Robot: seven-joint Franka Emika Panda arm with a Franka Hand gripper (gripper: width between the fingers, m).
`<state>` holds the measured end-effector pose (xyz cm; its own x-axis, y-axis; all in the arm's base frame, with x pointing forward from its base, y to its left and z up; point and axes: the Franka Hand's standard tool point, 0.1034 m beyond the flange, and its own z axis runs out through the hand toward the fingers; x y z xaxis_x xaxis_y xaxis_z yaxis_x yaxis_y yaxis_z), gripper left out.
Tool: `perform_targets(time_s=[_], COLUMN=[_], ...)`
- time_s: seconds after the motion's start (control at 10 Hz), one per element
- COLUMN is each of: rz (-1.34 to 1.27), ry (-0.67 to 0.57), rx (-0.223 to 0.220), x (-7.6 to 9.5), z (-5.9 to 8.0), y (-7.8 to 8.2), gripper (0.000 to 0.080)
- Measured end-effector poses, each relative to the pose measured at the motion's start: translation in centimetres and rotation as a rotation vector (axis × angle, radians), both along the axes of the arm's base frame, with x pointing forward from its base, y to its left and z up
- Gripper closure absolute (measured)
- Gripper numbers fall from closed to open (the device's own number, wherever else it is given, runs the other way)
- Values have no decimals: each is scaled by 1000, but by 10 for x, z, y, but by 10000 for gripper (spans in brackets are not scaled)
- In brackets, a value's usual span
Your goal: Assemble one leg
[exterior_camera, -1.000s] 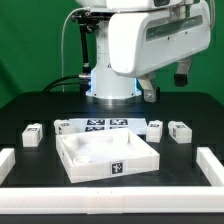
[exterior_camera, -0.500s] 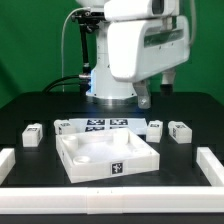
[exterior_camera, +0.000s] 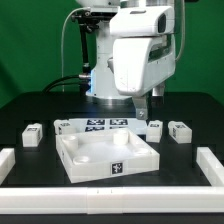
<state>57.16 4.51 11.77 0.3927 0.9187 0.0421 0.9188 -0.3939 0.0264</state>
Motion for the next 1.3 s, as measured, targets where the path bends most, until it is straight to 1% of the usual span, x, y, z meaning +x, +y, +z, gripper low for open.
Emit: perform_targets(time_s=[0.2, 0.3, 0.4, 0.6, 0.7, 1.1, 1.2, 1.3], rz=[16, 183, 300, 546, 556, 548, 568, 617], ry=[-2, -21, -6, 18, 11, 15, 19, 34], rx=[-1, -9, -16, -77, -89, -88, -88, -86], x=[-1, -9, -23, -35, -39, -41, -42, -51], z=[-1, -10, -18, -26, -25, -27, -27, -28], y=[-2, -13, -25, -31, -35, -37, -39, -49], gripper=[150, 150, 150, 150, 150, 150, 150, 150])
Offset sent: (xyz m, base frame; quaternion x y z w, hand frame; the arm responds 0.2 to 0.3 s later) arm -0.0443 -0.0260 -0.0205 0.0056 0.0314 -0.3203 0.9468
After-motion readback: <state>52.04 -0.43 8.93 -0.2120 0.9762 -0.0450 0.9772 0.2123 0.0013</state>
